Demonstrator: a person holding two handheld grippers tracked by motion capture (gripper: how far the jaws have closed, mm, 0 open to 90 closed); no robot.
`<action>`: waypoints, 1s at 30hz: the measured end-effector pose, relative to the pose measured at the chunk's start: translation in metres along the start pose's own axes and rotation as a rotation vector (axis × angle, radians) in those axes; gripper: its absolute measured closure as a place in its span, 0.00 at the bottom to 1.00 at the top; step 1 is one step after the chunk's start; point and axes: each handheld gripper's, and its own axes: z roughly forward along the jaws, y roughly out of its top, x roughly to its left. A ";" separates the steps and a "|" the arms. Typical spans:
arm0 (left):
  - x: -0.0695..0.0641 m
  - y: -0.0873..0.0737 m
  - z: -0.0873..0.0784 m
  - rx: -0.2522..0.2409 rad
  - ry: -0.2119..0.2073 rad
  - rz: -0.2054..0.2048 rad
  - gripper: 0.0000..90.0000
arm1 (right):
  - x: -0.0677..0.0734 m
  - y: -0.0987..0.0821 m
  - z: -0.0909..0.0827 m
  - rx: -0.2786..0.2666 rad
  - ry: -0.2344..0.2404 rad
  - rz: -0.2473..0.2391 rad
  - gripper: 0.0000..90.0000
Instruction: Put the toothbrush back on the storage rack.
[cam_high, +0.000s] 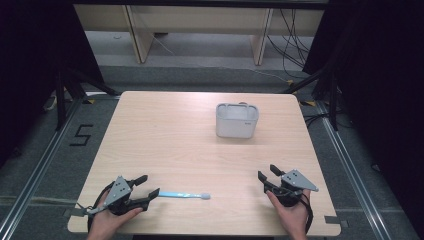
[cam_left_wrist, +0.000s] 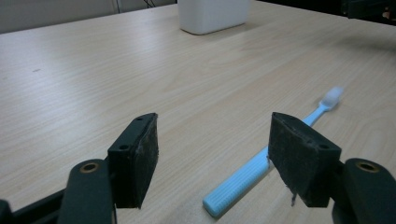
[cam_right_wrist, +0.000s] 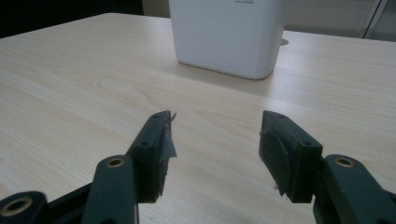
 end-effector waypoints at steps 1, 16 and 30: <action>0.000 0.001 0.001 0.013 -0.006 0.002 0.36 | 0.000 0.000 0.000 0.008 -0.002 0.004 0.50; -0.014 0.047 0.016 0.254 -0.194 0.275 0.41 | -0.001 0.000 0.002 0.005 -0.007 -0.007 0.49; -0.022 0.081 0.046 0.604 -0.371 0.508 0.53 | 0.002 0.002 0.006 0.058 0.019 -0.033 0.49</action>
